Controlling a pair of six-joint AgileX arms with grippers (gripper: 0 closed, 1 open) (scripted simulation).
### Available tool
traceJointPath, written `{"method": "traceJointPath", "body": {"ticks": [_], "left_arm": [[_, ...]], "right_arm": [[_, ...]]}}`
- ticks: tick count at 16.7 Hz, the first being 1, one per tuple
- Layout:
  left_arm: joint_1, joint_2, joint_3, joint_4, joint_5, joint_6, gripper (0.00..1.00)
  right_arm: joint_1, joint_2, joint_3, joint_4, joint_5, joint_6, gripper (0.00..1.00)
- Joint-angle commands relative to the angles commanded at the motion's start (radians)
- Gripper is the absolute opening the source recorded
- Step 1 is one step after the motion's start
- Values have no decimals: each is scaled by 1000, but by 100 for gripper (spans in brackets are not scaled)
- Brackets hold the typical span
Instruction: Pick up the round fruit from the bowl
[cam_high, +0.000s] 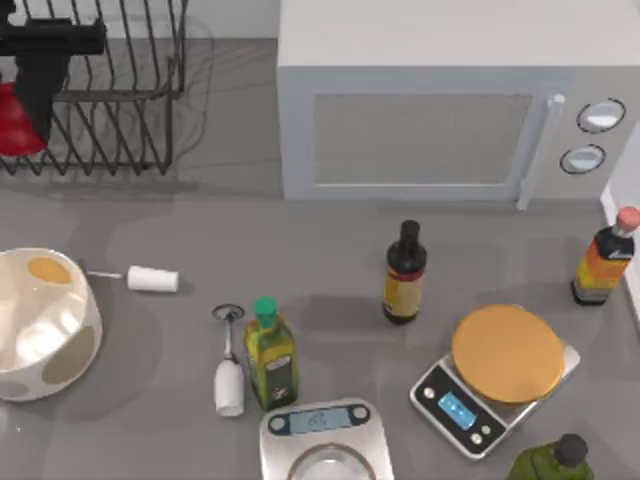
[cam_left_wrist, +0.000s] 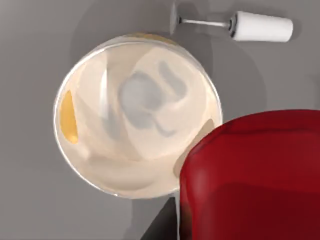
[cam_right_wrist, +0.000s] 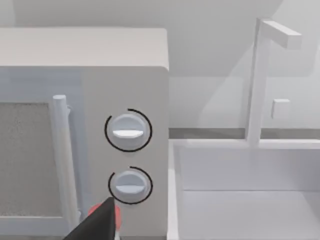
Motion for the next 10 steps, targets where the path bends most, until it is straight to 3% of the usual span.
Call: {"method": "traceJointPath", "body": {"ticks": [6, 10], "left_arm": [[-341, 262, 122, 109, -2, -334, 0], [-407, 321, 146, 142, -3, -400, 0]], "right_arm": [[0, 0, 0, 0, 0, 0, 100], [0, 0, 0, 0, 0, 0, 100]]}}
